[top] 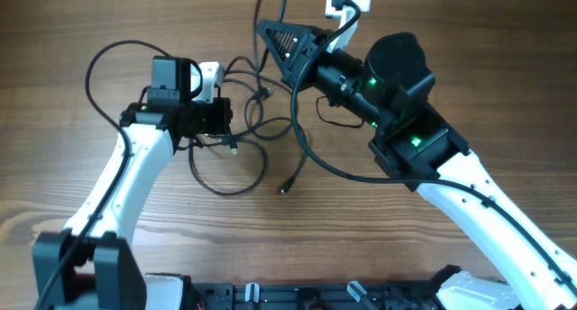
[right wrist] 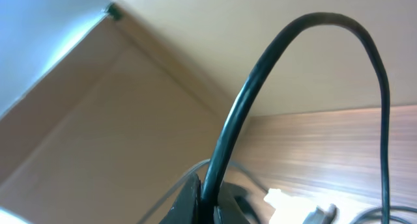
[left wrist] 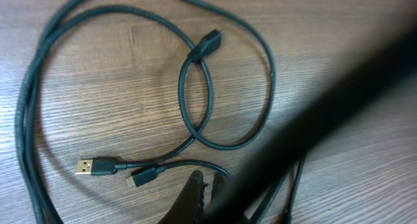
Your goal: Untangle cables
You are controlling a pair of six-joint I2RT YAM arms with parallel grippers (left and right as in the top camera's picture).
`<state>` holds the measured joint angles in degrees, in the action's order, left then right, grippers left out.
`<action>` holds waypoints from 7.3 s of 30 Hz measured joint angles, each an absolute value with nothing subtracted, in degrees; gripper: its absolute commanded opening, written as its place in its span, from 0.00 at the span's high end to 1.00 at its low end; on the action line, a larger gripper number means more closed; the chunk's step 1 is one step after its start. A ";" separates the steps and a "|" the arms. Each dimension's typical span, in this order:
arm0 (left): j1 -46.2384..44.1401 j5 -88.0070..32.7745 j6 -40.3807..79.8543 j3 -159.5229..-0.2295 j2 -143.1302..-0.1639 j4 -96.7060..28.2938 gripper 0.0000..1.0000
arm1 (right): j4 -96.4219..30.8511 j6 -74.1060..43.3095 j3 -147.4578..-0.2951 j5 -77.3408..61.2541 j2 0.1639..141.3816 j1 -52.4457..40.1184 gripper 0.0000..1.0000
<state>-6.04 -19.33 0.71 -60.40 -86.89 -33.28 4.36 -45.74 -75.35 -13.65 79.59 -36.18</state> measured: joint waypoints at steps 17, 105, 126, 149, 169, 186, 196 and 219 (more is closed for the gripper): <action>-6.04 1.28 0.69 -60.27 -70.72 -23.68 0.96 | -16.03 -37.50 -75.33 0.32 79.48 -36.16 0.96; 0.58 4.86 32.49 -60.27 -70.32 -44.73 0.96 | -40.49 -27.79 -75.35 10.83 98.35 -36.16 0.05; 7.90 5.56 32.49 -60.27 -70.32 -46.37 0.96 | -34.48 -24.93 -75.35 2.09 101.69 -36.18 0.00; 7.90 13.30 32.49 -60.27 -70.32 -50.59 0.96 | -26.37 -36.47 -75.35 4.56 101.69 -28.71 0.00; 7.90 14.63 32.49 -60.27 -70.32 -50.92 0.96 | -43.66 -28.58 -75.35 1.89 101.69 -27.29 0.00; 7.90 17.12 32.49 -60.27 -70.32 -51.00 0.96 | -43.11 -22.15 -75.35 -2.59 101.69 -27.33 0.00; 7.90 17.78 32.49 -60.27 -73.28 -51.00 0.96 | -42.74 -17.34 -75.35 -6.24 101.69 -28.95 0.01; 12.14 21.65 32.49 -60.27 -75.11 -50.30 0.96 | -42.70 -16.16 -75.35 -13.10 108.57 -32.60 0.34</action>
<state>12.14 21.65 32.49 -60.27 -75.11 -50.30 -42.70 -16.16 -75.35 -13.10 108.57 -32.60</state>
